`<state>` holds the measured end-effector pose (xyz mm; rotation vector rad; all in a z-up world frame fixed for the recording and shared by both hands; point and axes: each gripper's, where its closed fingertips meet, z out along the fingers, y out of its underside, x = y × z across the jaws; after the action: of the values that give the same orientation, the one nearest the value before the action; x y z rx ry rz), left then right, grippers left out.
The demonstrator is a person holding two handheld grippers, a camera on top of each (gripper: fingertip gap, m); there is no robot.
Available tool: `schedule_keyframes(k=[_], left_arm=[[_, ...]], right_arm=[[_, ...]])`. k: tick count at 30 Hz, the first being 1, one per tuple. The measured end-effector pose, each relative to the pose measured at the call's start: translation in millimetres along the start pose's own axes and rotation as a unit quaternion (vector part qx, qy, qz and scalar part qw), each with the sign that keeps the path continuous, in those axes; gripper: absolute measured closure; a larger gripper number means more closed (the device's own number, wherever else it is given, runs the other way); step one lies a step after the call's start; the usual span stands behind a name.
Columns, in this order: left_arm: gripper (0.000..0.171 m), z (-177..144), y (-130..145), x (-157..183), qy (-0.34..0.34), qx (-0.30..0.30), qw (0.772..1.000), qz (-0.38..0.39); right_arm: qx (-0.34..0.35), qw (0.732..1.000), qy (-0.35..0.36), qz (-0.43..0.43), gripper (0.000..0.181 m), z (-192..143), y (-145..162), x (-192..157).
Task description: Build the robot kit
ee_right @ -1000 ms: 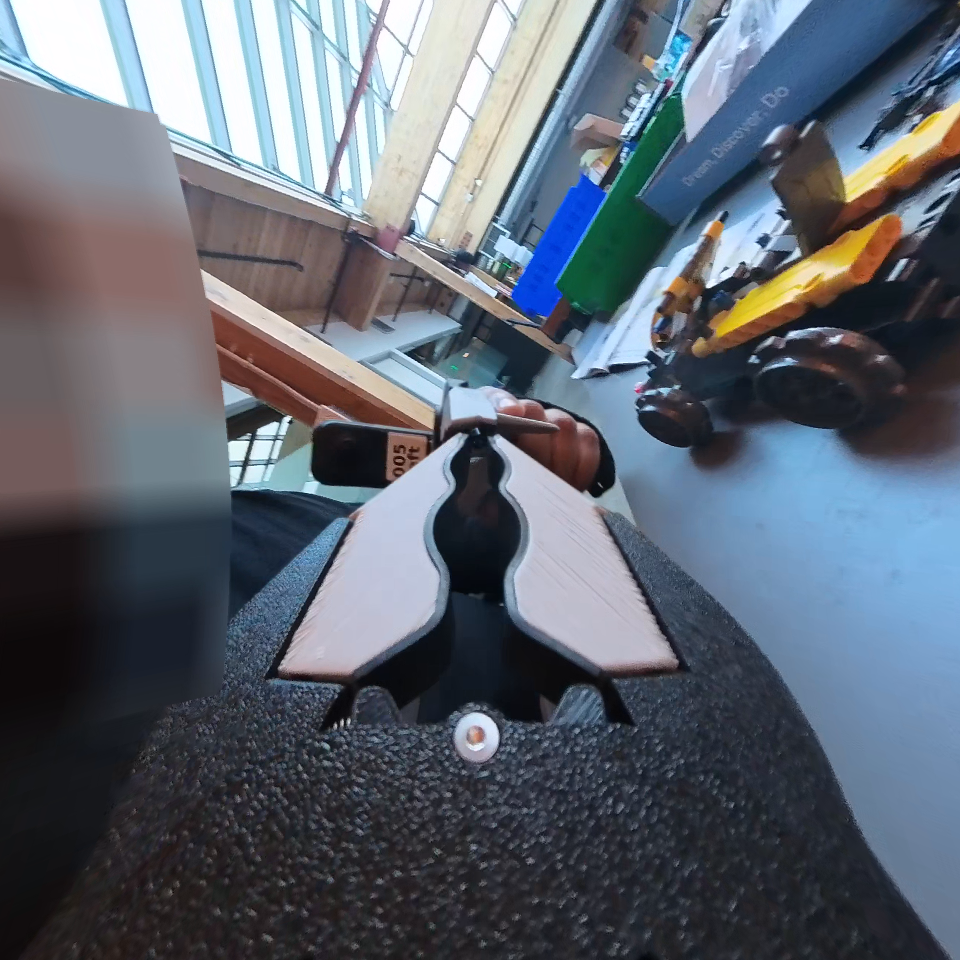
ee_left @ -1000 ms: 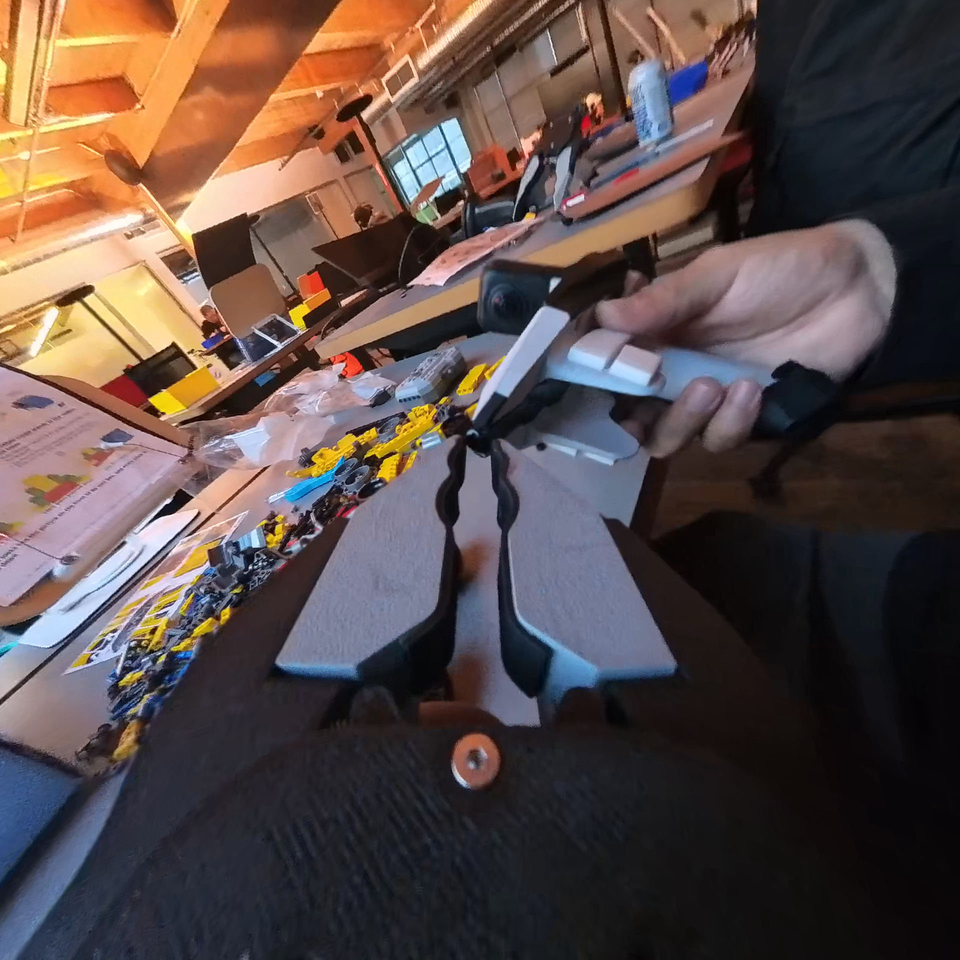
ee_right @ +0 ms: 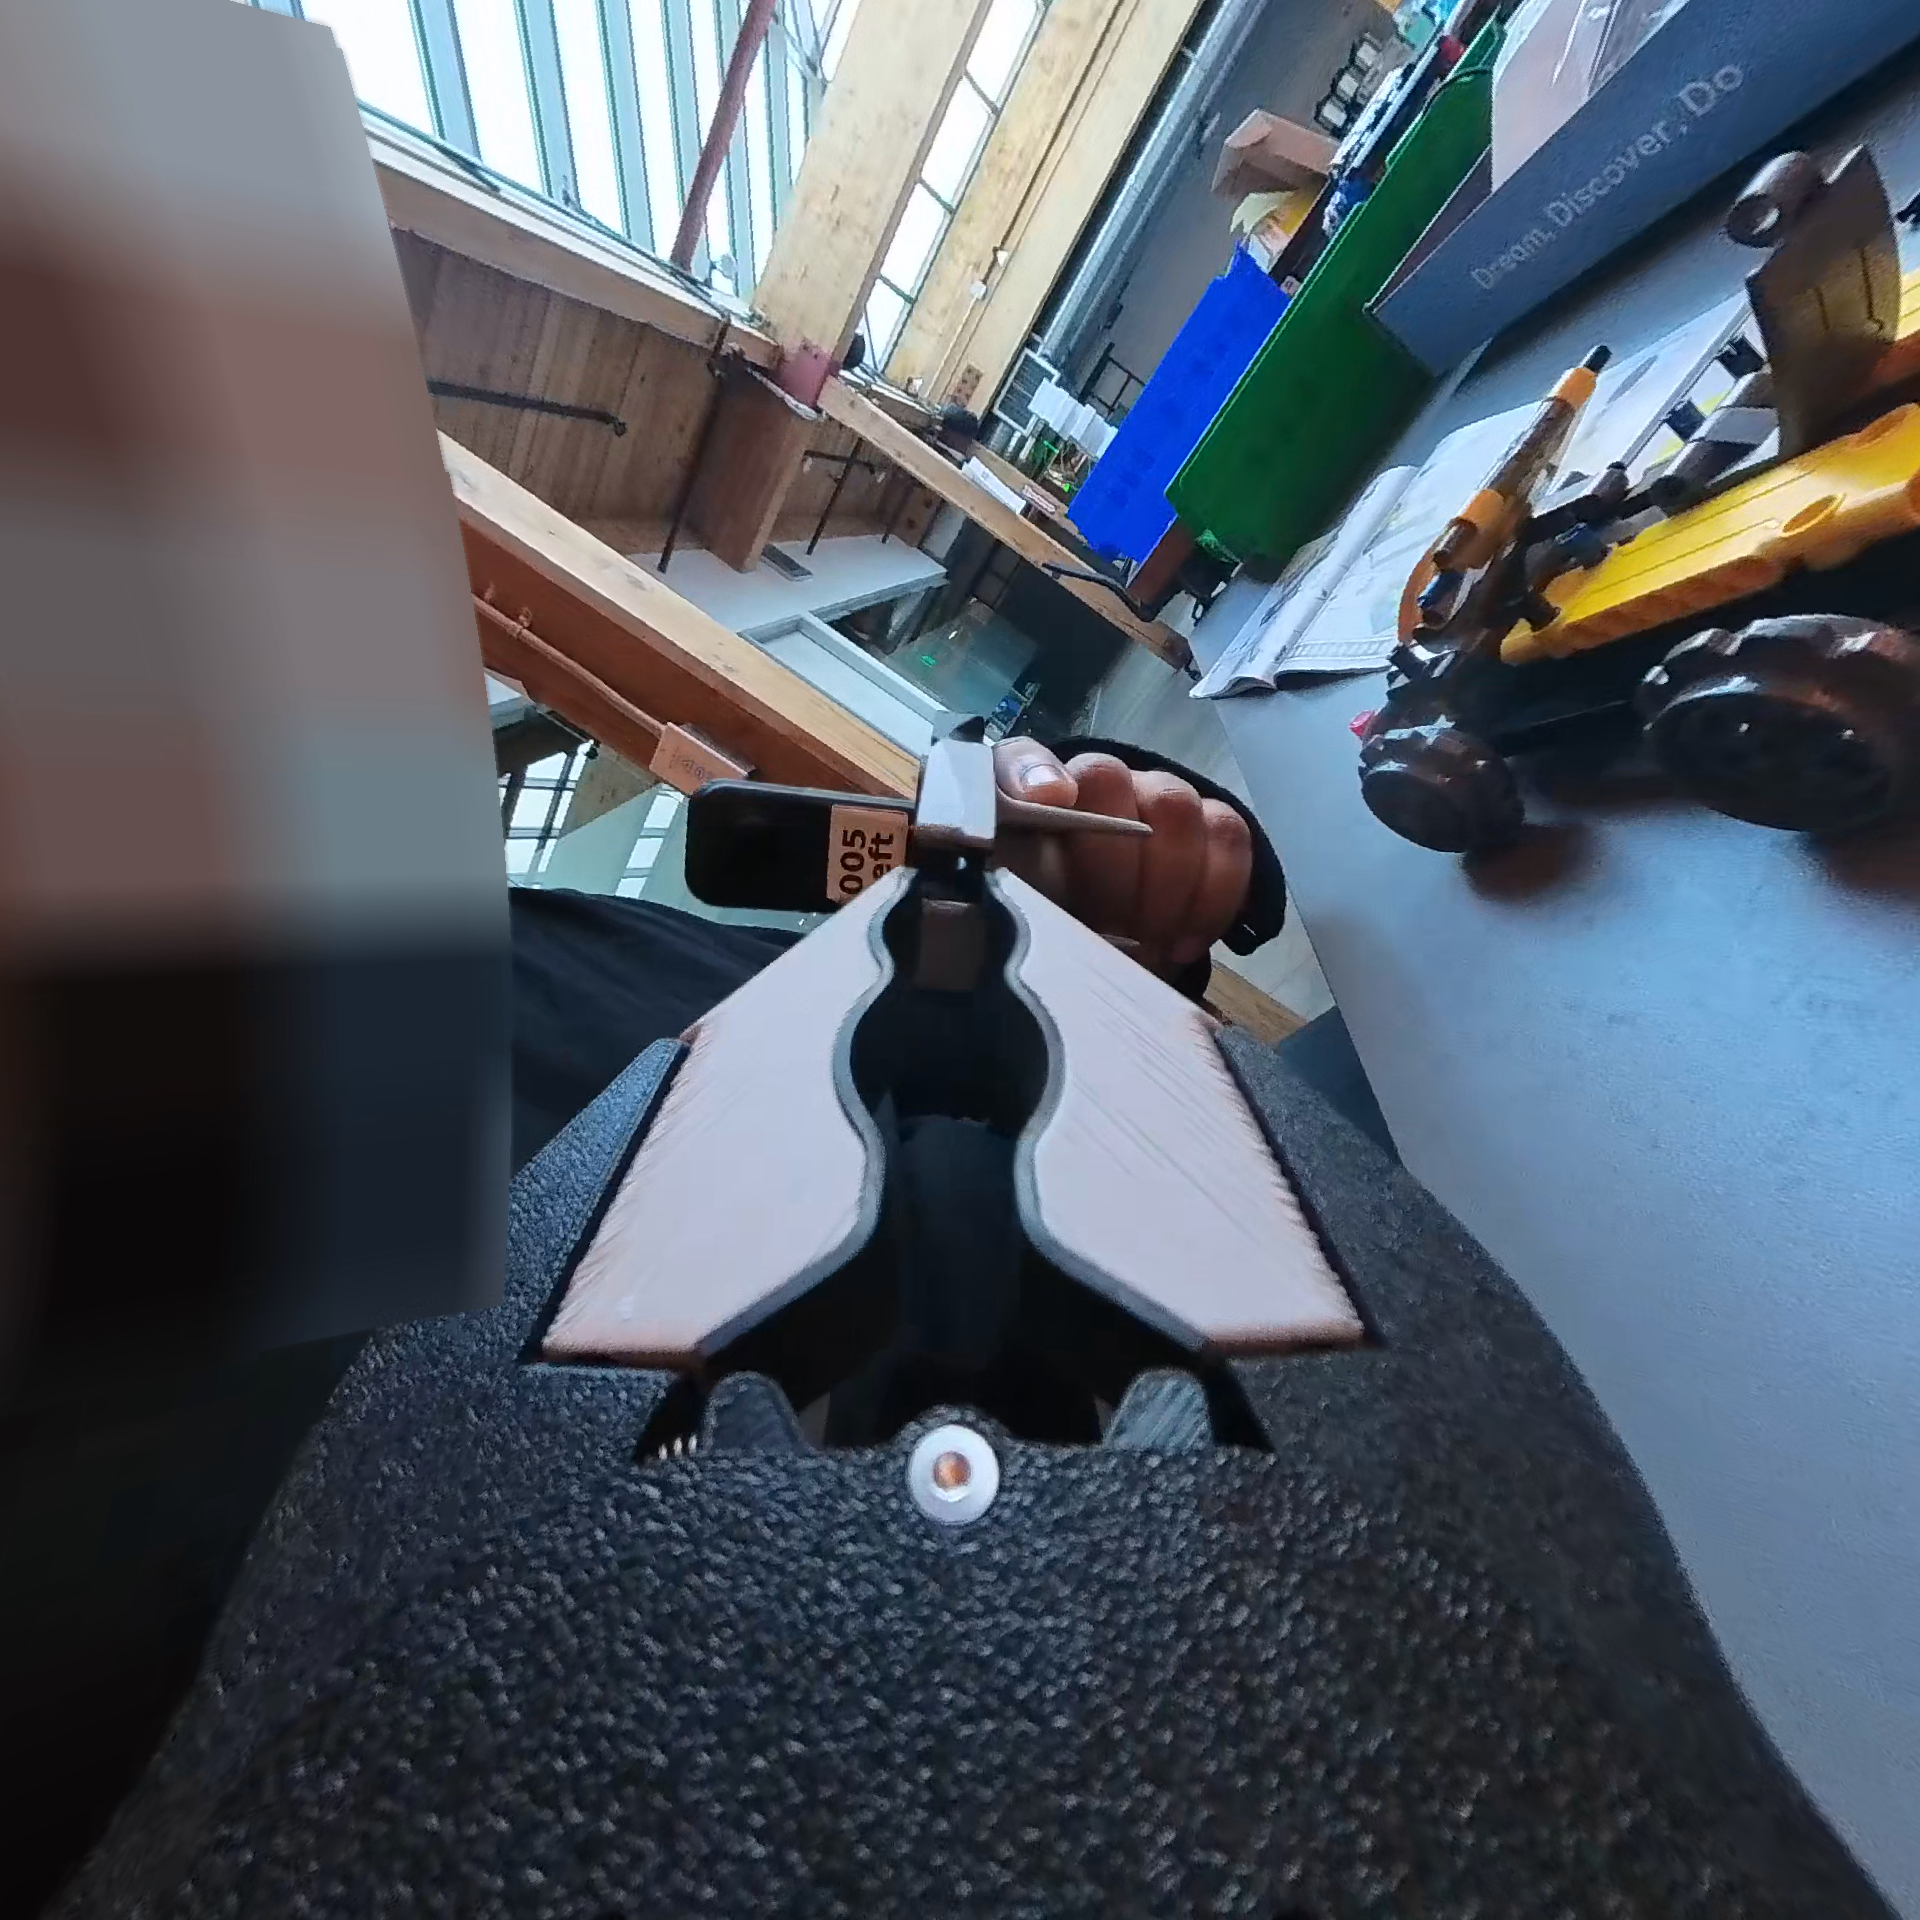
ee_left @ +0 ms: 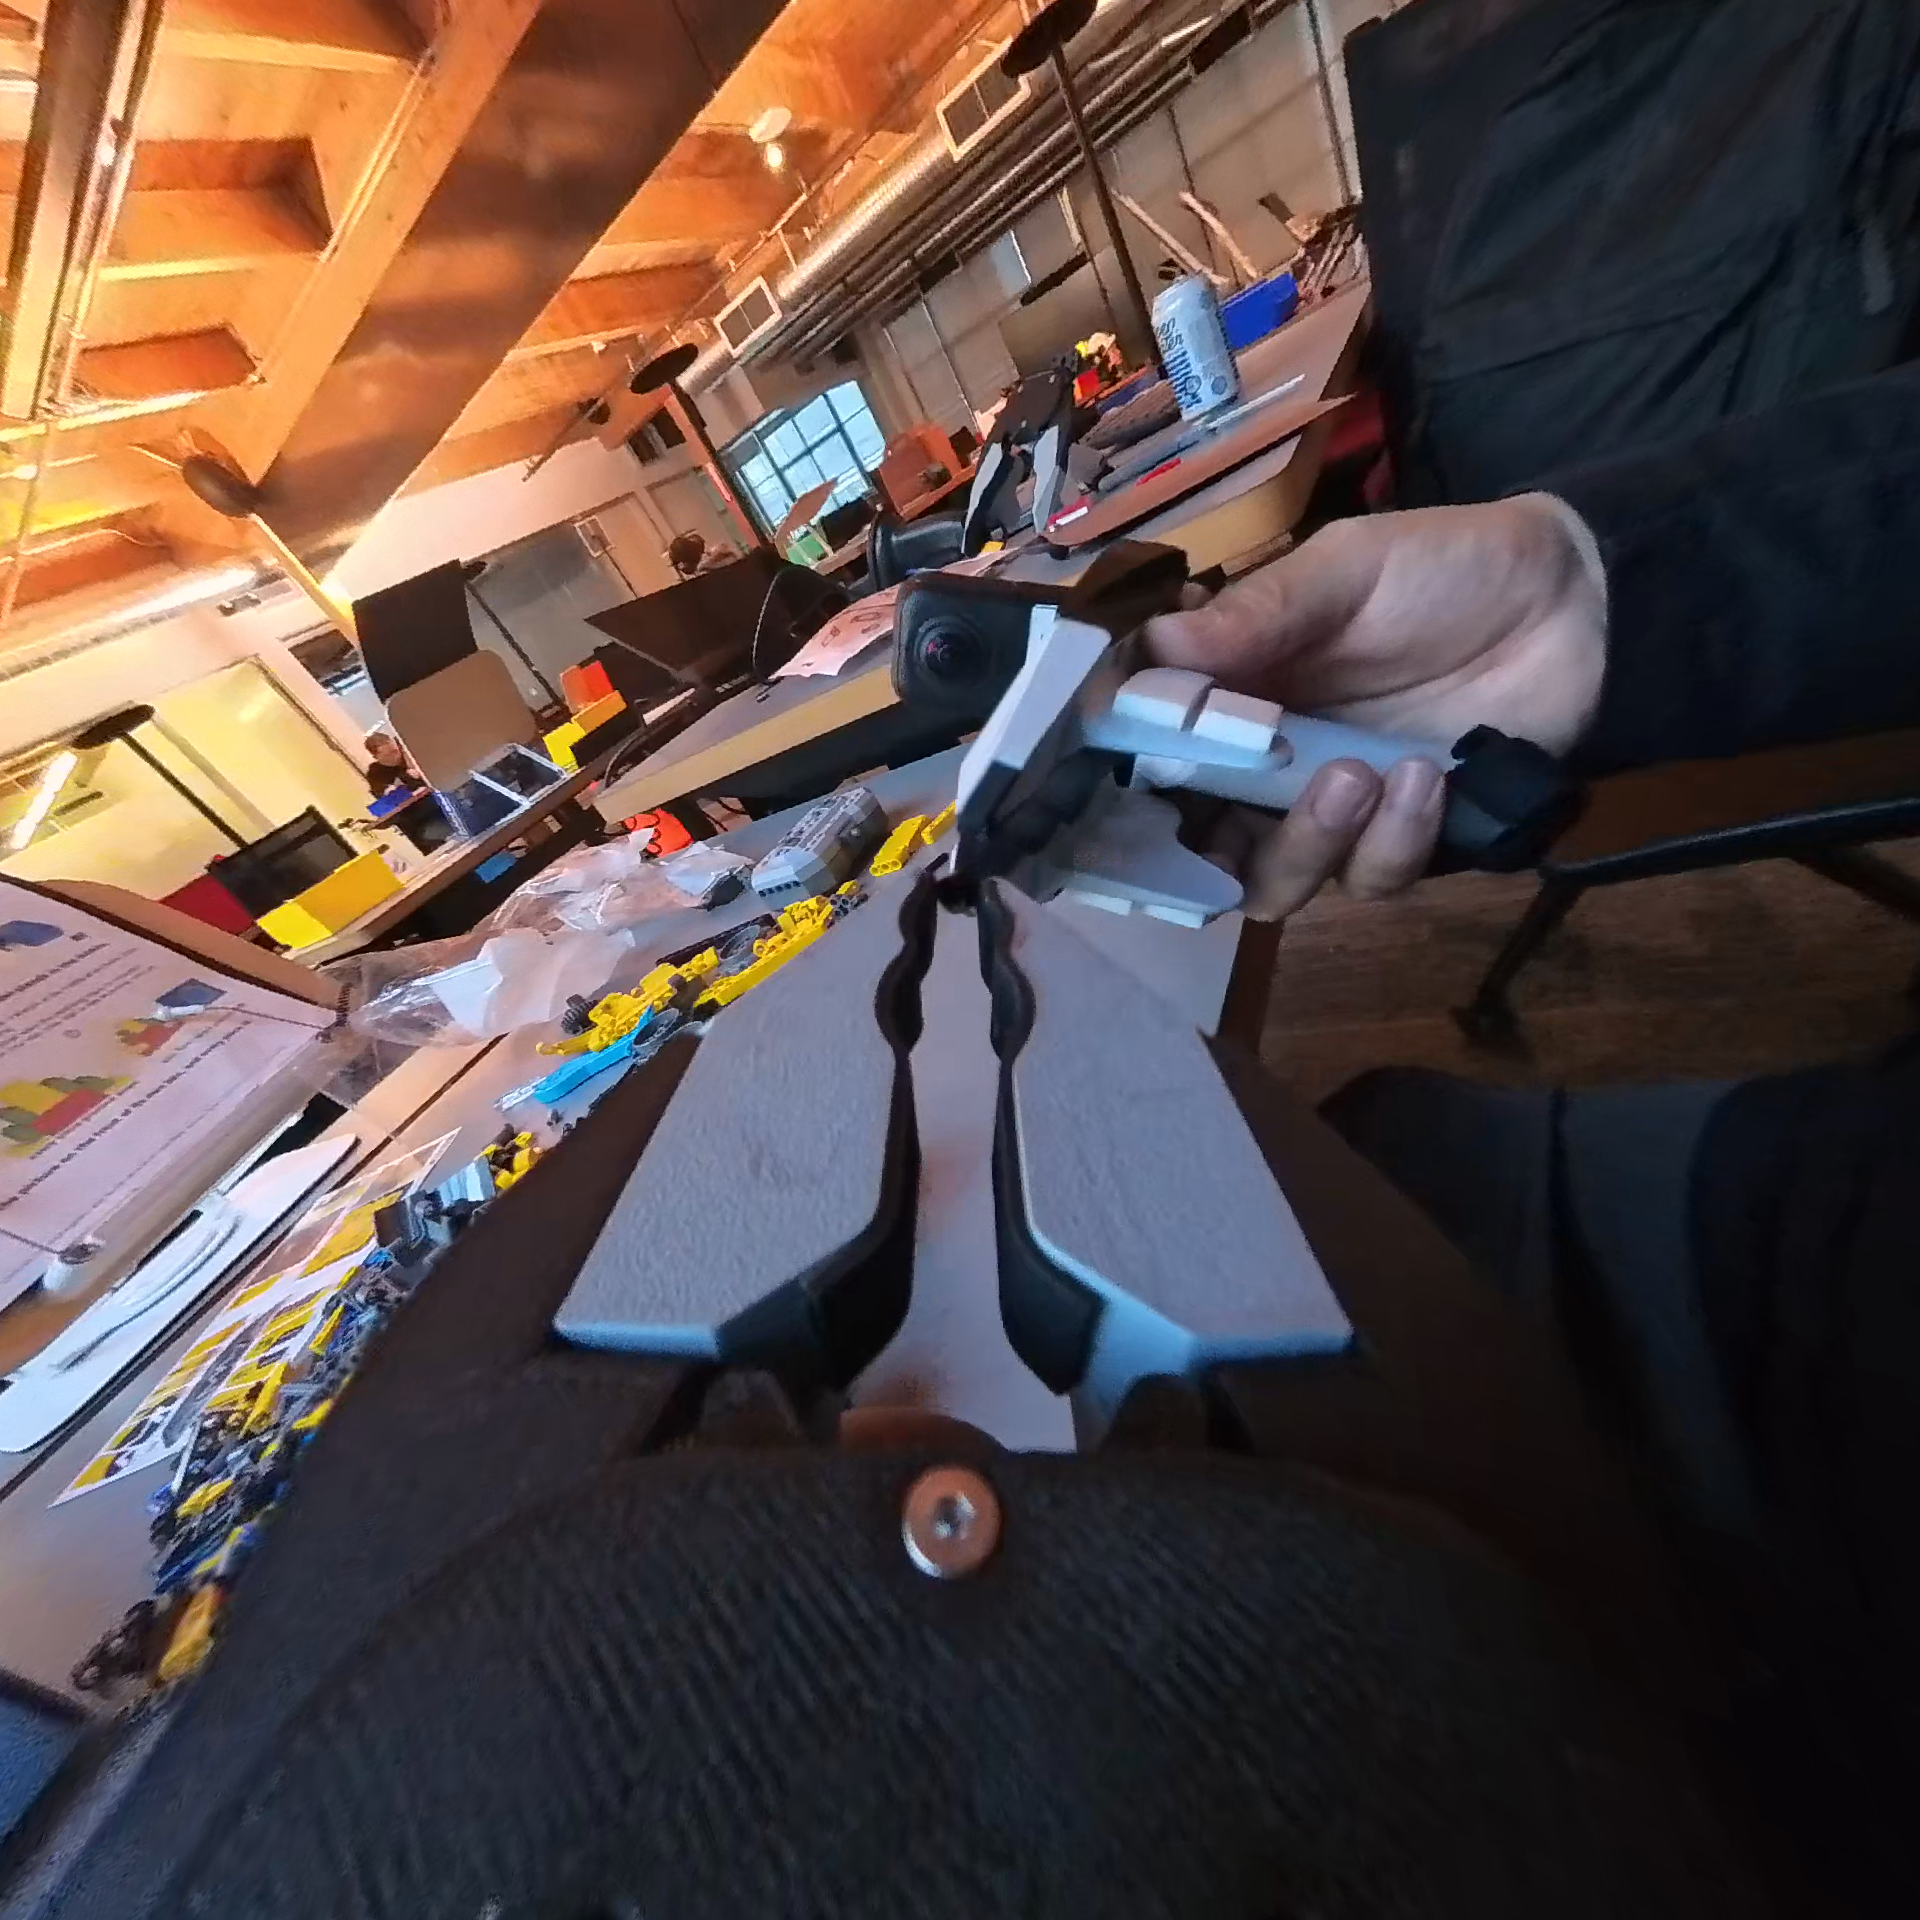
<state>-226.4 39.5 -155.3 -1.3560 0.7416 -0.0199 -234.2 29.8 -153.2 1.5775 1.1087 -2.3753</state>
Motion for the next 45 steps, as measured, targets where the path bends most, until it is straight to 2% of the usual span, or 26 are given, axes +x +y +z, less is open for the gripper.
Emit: schedule_keyframes(k=[17,19,22,24,27,31,34,36,39,41,45], left_arm=[[0.167,0.7,1.7,0.0,-0.006,-0.005,1.0,-0.002],[0.166,1.1,6.0,-1.9,-0.011,-0.02,1.0,-0.013],[0.149,0.2,12.1,-6.5,-0.005,-0.04,0.998,-0.042],[0.147,-1.6,19.6,-7.4,0.016,-0.062,0.995,-0.072],[0.147,-4.9,33.9,-17.2,0.013,-0.092,0.988,-0.121],[0.15,-5.9,46.1,-24.5,0.013,-0.114,0.973,-0.199],[0.153,-6.2,51.1,-26.0,0.017,-0.126,0.963,-0.236],[0.157,-6.0,51.2,-26.5,0.024,-0.128,0.949,-0.286],[0.156,-7.8,53.6,-34.9,0.015,-0.131,0.927,-0.352],[0.149,-10.4,64.7,-42.5,-0.006,-0.161,0.921,-0.354],[0.14,-11.1,80.8,-49.8,-0.026,-0.229,0.925,-0.301]], right_arm=[[-0.015,0.999,0.032,-0.037,0.174,3.3,1.8,5.8],[-0.012,0.997,0.054,-0.053,0.174,2.6,0.6,11.0],[-0.003,0.986,0.132,-0.105,0.175,-5.8,-7.0,28.0],[0.002,0.956,0.227,-0.183,0.175,-19.1,-15.5,45.2],[-0.008,0.889,0.326,-0.321,0.175,-29.1,-22.9,51.1],[-0.024,0.784,0.383,-0.488,0.175,-23.0,-22.8,42.6],[-0.059,0.721,0.424,-0.545,0.175,-20.2,-20.0,48.3],[-0.086,0.702,0.453,-0.544,0.175,-21.5,-18.6,59.5],[-0.101,0.692,0.473,-0.536,0.175,-22.3,-19.8,69.2],[-0.104,0.69,0.485,-0.528,0.175,-24.3,-22.0,74.2],[-0.101,0.699,0.489,-0.512,0.175,-26.4,-23.8,78.7]])
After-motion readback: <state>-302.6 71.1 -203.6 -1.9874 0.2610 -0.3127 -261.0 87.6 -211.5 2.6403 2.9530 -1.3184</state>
